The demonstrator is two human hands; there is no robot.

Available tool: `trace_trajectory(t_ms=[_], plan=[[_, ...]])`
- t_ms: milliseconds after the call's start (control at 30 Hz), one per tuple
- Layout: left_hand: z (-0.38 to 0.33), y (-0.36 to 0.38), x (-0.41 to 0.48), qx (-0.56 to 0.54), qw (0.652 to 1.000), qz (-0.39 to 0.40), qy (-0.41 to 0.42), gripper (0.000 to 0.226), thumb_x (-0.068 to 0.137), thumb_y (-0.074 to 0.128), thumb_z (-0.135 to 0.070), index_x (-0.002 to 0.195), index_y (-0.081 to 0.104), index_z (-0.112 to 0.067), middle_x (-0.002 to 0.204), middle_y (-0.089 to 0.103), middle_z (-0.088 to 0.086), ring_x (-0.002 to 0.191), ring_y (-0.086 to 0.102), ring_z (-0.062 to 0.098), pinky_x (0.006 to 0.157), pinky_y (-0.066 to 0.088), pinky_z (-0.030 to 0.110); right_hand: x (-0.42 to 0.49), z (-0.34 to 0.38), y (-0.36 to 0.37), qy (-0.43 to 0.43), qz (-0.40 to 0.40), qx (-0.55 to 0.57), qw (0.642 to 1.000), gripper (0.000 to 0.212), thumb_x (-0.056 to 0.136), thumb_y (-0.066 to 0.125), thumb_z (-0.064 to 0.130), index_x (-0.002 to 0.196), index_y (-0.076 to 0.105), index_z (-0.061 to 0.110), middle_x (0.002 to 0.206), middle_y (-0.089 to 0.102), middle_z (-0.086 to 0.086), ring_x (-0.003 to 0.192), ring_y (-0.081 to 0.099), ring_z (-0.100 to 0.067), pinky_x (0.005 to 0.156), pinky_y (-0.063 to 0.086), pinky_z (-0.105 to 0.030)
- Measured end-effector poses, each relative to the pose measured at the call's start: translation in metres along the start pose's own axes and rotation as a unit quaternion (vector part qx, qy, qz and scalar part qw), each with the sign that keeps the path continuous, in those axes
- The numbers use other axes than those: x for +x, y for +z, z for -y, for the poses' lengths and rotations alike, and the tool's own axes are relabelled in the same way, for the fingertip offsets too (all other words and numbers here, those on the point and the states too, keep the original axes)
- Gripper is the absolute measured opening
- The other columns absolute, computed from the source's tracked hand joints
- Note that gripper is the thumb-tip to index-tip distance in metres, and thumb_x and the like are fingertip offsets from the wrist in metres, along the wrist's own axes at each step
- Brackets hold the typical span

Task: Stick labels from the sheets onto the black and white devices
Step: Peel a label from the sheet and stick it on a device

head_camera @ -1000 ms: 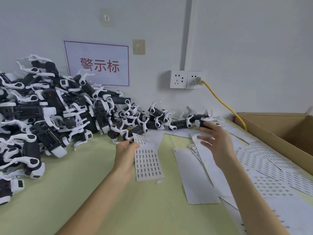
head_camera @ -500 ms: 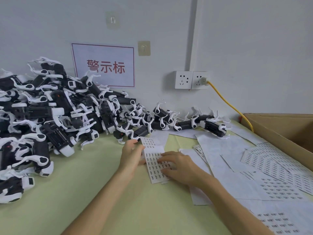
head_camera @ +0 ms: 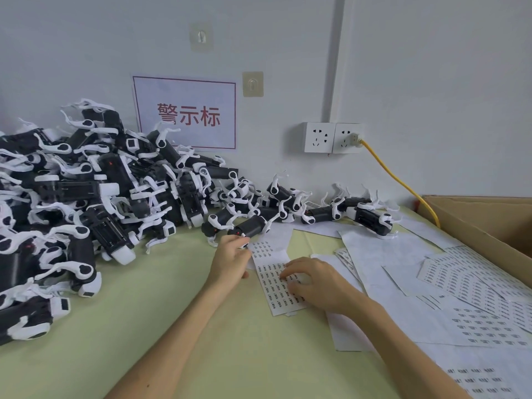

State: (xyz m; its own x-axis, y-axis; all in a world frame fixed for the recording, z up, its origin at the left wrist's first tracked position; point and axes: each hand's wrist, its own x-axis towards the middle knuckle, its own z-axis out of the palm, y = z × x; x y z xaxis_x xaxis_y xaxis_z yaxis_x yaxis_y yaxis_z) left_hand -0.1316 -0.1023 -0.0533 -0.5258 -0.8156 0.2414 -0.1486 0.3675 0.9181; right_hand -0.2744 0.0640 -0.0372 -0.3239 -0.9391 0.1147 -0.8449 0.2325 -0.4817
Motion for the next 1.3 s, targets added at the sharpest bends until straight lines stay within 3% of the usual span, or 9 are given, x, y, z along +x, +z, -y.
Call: trace_trajectory(t_ms=[200,300,433,633,833,967,1033,1133,1300], plan=[[-0.005,0.0,-0.004,0.042,0.995,-0.055,0.076,0.045,0.1,0.057,-0.004,0.144,0.055,-0.009,0.13,0.046,-0.002,0.09,0.059,0.0,0.075,0.045,0.006,0.0,0.003,0.0,0.014,-0.03,-0.011,0.999,0.033,0.099,0.059,0.03,0.132,0.06,0.034,0.137,0.056,0.011,0.126,0.05,-0.012,0.113,0.034,-0.039],[-0.015,-0.002,-0.008,-0.056,0.993,-0.079,0.069,0.043,0.098,0.057,0.0,0.137,0.063,-0.016,0.119,0.053,-0.002,0.074,0.061,0.008,0.073,0.05,0.014,-0.001,0.002,-0.003,0.008,-0.058,0.01,0.998,0.032,0.098,0.06,0.028,0.129,0.062,0.033,0.131,0.058,0.011,0.122,0.053,-0.012,0.109,0.037,-0.037],[-0.026,-0.009,-0.015,-0.198,0.979,-0.044,0.019,0.038,0.1,0.054,0.002,0.119,0.077,-0.022,0.071,0.056,-0.003,0.056,0.047,0.014,0.062,0.05,0.02,-0.003,0.001,-0.005,-0.012,-0.081,0.053,0.995,0.032,0.098,0.062,0.022,0.128,0.064,0.032,0.124,0.058,0.013,0.114,0.054,-0.004,0.085,0.038,-0.009],[-0.041,-0.013,-0.023,-0.432,0.899,0.037,-0.062,0.04,0.093,0.043,0.001,0.112,0.075,-0.011,0.068,0.047,-0.002,0.048,0.031,0.011,0.05,0.045,0.022,-0.005,0.004,-0.011,-0.029,-0.119,0.068,0.99,0.026,0.098,0.061,0.016,0.119,0.07,0.028,0.118,0.065,0.013,0.107,0.055,0.002,0.084,0.035,-0.001],[-0.047,-0.016,-0.031,-0.515,0.85,0.016,-0.113,0.023,0.082,0.049,-0.014,0.089,0.071,-0.007,0.048,0.023,-0.004,0.045,0.015,0.011,0.037,0.029,0.02,-0.009,0.01,-0.013,-0.041,-0.116,0.077,0.989,0.022,0.101,0.057,0.024,0.117,0.072,0.028,0.113,0.067,0.018,0.104,0.058,0.006,0.085,0.04,-0.009],[-0.05,-0.019,-0.033,-0.558,0.819,0.044,-0.125,0.018,0.077,0.055,-0.021,0.075,0.072,-0.013,0.047,0.021,-0.006,0.047,0.009,0.012,0.034,0.027,0.02,-0.01,0.015,-0.011,-0.022,-0.11,0.032,0.993,0.028,0.105,0.049,0.037,0.112,0.074,0.029,0.106,0.069,0.023,0.097,0.054,0.012,0.105,0.032,-0.033],[-0.051,-0.019,-0.034,-0.578,0.803,0.055,-0.133,0.019,0.081,0.056,-0.022,0.072,0.072,-0.016,0.046,0.021,-0.006,0.043,0.011,0.011,0.033,0.027,0.019,-0.011,0.017,-0.014,0.001,-0.082,0.133,0.988,0.03,0.105,0.049,0.045,0.123,0.067,0.03,0.104,0.073,0.019,0.099,0.059,0.009,0.108,0.035,-0.038],[-0.053,-0.019,-0.037,-0.596,0.786,0.072,-0.149,0.018,0.085,0.058,-0.023,0.072,0.068,-0.016,0.045,0.02,-0.007,0.039,0.011,0.011,0.034,0.024,0.018,-0.014,0.021,-0.019,0.008,-0.001,0.37,0.929,0.055,0.095,0.054,0.061,0.141,0.047,0.031,0.116,0.075,0.009,0.109,0.068,-0.005,0.101,0.045,-0.035],[-0.058,-0.012,-0.045,-0.583,0.785,0.119,-0.174,0.025,0.089,0.057,-0.024,0.068,0.067,-0.016,0.048,0.012,-0.007,0.045,0.005,0.012,0.035,0.024,0.017,-0.01,0.024,-0.012,-0.021,-0.026,0.486,0.873,0.084,0.081,0.08,0.036,0.15,0.033,0.036,0.13,0.069,-0.002,0.121,0.066,-0.02,0.099,0.055,-0.039]])
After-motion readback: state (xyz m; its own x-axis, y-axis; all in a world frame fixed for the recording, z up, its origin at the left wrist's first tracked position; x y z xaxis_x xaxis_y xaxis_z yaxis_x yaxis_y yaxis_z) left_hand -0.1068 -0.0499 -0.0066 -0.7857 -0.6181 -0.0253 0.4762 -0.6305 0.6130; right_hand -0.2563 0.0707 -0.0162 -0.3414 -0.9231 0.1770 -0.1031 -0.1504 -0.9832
